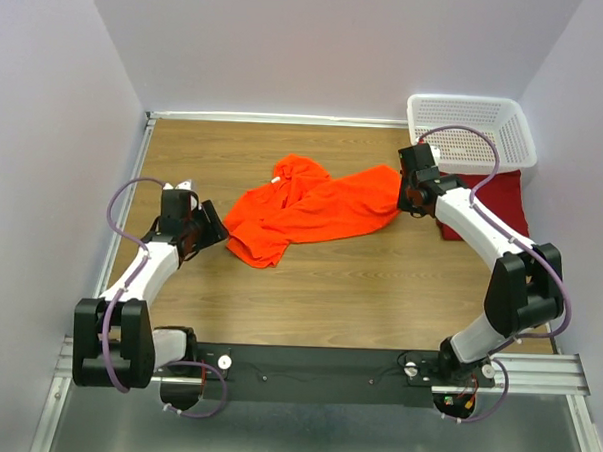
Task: Fold and stack the t-shirts
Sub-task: Flatten the tshirt out
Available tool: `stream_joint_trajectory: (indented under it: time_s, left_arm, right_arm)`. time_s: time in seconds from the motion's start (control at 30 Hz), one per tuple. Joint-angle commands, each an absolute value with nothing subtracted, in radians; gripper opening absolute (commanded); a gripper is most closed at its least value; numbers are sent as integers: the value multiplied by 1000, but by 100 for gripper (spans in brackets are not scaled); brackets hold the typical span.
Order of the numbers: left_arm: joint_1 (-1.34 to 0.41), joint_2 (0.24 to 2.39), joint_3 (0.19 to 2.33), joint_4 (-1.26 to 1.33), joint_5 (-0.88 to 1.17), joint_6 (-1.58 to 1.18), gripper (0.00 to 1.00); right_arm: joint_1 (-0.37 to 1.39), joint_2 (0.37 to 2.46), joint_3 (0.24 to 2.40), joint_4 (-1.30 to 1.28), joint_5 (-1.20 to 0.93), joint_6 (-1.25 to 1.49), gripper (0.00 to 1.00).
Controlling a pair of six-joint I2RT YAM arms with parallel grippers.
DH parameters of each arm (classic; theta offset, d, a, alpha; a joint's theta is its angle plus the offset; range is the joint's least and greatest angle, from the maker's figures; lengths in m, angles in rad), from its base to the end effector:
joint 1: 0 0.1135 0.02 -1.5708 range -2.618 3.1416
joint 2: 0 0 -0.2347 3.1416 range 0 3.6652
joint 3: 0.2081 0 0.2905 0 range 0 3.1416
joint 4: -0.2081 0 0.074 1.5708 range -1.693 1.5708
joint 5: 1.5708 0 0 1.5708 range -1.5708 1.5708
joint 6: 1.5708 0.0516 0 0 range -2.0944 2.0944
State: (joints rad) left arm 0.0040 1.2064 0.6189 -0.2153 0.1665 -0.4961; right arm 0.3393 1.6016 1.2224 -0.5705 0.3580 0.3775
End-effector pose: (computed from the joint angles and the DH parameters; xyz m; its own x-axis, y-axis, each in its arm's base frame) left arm 0.2930 -0.0074 0.1354 -0.6855 -0.4722 -0.5542 -0.2446 0.8663 -0.4355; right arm 0.3688 0.1110 0.1991 -0.7569 0.0990 -0.6460 0.1717 0.9839 -0.0504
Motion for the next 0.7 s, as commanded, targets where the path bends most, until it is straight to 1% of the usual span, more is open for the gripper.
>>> stream_joint_trajectory:
  time_s: [0.0,0.07,0.13,0.2,0.27,0.5,0.67]
  left_arm:
    - [3,1209,614,-216,218,-450,66]
    - [3,1239,618,-225,230,-437,62]
    - [-17,1252,612,-216,227,-425,61]
    - [-28,1261,612,-210,244,-407,54]
    - [-35,1264,615,-201,270,-394,52]
    - [-83,1333,635,-193,290,-376,51]
    - [-83,1353,653,-199,242,-371,51]
  right_arm:
    - [341,1618,1226,-574,322,397,1]
    - [341,1617,1223,-572,319,399,1]
    - [341,1612,1220,-568,319,399,1]
    - [342,1612,1215,-568,319,400,1]
    - [341,1609,1212,-568,318,400,1]
    - [342,1608,1216,-566,314,400,1]
    - [341,1609,1218,-566,311,397,1]
